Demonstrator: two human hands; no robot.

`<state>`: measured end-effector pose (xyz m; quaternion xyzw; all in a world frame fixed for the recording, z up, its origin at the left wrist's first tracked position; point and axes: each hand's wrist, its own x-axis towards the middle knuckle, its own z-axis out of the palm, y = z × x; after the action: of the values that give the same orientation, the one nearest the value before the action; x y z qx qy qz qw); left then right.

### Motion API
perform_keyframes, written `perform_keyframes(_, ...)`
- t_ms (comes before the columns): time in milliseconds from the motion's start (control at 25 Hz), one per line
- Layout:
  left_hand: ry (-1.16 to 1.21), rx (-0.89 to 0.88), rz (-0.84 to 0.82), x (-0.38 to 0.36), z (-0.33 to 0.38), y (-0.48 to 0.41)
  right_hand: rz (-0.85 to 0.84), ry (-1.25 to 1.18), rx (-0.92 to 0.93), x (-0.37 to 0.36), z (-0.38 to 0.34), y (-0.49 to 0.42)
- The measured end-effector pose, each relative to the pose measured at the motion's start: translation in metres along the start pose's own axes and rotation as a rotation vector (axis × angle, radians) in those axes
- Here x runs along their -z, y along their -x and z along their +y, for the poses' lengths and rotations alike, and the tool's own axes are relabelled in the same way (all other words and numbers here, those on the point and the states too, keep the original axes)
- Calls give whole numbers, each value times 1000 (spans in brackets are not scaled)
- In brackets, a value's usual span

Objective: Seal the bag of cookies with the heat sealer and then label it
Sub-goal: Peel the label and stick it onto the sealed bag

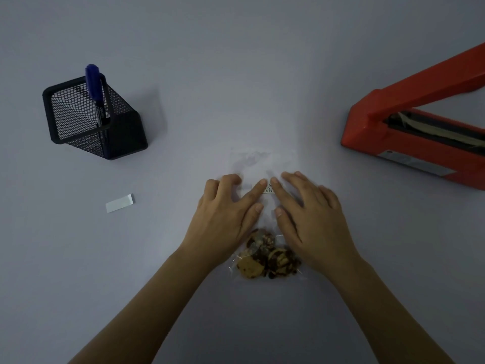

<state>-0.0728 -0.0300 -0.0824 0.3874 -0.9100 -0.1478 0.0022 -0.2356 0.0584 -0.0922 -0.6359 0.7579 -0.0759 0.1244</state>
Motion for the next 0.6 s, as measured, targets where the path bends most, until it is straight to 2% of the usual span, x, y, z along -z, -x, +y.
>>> perform_keyframes(200, 41, 39, 11, -2, 0, -2, 7, -38, -21, -1, -1, -1)
perform_keyframes(360, 156, 82, 55, -1, 0, 2, 130, -236, 20, -1, 0, 2)
perform_keyframes(480, 225, 214, 96, 8, -1, 11, 221, -352, -26, 5, -7, 10)
perform_keyframes(600, 357, 389, 78, 28, 8, 26, 213, -459, -177, 18, -14, 28)
